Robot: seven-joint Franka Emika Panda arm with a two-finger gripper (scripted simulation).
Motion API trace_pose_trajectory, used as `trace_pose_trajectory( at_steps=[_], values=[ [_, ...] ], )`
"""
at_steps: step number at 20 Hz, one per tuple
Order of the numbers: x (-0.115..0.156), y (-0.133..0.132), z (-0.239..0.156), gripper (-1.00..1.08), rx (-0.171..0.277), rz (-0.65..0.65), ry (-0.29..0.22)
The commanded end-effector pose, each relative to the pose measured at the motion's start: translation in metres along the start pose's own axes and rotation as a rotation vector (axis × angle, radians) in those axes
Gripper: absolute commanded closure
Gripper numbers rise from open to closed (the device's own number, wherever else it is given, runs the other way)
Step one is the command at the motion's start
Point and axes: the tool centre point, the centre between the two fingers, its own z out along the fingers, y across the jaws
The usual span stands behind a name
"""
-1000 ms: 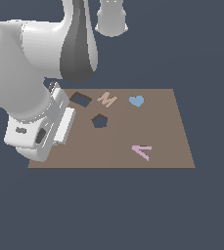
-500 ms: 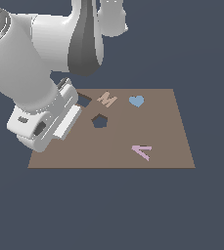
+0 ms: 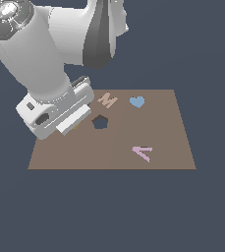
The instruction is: Insert a designated object into the corresponding slot on a board.
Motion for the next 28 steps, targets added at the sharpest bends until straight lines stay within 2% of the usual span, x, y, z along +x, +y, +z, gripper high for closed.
trace_pose_trajectory(
  at_steps=[1, 17, 28],
  values=[
    [0.002, -0.009, -0.001, 1.08, 0.0, 0.094, 0.001],
    [0.034, -0.052, -0.004, 1.08, 0.0, 0.652, 0.001],
    [0.056, -0.064, -0.005, 1.08, 0.001, 0.897, 0.001]
  ],
)
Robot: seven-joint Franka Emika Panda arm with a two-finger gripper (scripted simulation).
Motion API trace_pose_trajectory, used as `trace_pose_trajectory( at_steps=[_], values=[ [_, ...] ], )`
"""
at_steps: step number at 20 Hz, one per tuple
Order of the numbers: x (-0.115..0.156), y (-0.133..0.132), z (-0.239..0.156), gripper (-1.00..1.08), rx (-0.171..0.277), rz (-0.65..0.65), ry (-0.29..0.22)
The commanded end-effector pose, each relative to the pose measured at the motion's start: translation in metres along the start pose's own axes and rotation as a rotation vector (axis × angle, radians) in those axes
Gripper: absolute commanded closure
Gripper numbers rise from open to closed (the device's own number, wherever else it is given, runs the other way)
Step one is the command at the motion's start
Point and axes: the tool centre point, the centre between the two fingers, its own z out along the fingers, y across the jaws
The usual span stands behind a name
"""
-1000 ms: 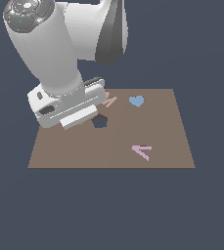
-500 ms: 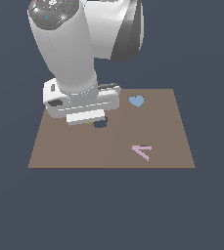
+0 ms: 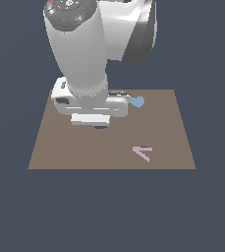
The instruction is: Insert a designated object into the corresponding slot on a board.
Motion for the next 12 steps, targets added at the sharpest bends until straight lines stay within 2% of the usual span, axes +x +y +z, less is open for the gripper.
trace_pose_trajectory(
  at_steps=[1, 12],
  values=[
    [0.0016, -0.0037, -0.0004, 1.08, 0.0, 0.044, 0.0],
    [0.0053, -0.0111, -0.0008, 1.08, 0.0, 0.126, 0.0]
  ],
)
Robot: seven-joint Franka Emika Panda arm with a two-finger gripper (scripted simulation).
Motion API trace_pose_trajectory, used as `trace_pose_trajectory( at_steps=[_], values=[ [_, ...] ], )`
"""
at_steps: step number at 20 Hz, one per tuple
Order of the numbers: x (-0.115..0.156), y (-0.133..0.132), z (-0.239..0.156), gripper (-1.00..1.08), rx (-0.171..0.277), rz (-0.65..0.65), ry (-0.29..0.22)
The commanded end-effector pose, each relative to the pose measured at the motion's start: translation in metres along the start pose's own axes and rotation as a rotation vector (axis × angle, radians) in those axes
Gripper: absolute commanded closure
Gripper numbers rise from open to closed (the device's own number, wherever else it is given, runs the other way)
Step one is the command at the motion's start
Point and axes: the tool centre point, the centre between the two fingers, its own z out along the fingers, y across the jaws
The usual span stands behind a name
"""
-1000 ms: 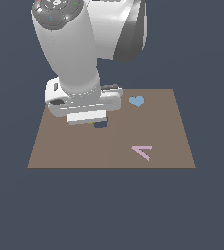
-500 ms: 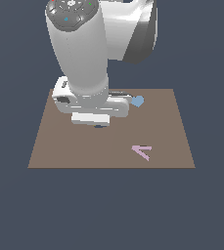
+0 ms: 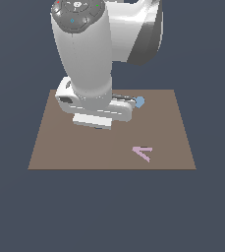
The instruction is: Insert a designated object into the corresponding slot on a board.
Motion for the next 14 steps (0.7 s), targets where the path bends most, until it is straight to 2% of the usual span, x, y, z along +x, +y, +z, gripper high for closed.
trace_pose_trajectory(
  at_steps=[1, 11, 12, 14],
  values=[
    [0.0, 0.0, 0.0, 1.08, 0.0, 0.005, 0.0],
    [0.0, 0.0, 0.01, 1.08, 0.0, 0.003, 0.0],
    [0.0, 0.0, 0.01, -0.92, 0.0, 0.003, 0.0],
    [0.0, 0.0, 0.01, -0.92, 0.0, 0.003, 0.0]
  ],
)
